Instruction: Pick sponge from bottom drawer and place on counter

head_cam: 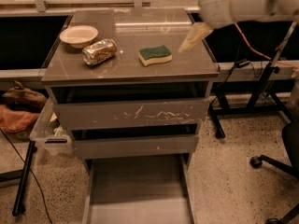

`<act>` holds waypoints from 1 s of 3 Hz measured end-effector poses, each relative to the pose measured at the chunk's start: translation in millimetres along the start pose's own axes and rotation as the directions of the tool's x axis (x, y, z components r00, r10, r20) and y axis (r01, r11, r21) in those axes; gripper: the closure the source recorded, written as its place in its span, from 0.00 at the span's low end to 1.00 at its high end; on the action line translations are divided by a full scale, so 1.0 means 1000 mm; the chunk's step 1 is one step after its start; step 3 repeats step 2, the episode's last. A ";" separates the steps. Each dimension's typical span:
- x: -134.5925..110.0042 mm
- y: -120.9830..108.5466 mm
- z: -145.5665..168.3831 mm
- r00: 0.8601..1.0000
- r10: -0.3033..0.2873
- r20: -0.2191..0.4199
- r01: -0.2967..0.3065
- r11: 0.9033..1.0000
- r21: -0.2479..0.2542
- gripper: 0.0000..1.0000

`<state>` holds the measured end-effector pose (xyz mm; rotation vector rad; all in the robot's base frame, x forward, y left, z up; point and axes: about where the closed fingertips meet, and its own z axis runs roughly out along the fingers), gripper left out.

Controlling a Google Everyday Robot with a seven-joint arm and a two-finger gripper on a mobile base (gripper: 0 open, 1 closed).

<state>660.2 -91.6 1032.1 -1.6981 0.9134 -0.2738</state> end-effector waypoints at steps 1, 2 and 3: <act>-0.053 -0.055 -0.088 0.991 -0.061 -0.120 0.077 0.988 0.133 0.00; -0.092 -0.080 -0.144 0.983 -0.057 -0.173 0.102 0.959 0.264 0.00; -0.092 -0.080 -0.144 0.983 -0.057 -0.173 0.102 0.959 0.264 0.00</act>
Offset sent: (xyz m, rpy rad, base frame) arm -0.2380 -0.2749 0.2025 0.1184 -0.3928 -0.6707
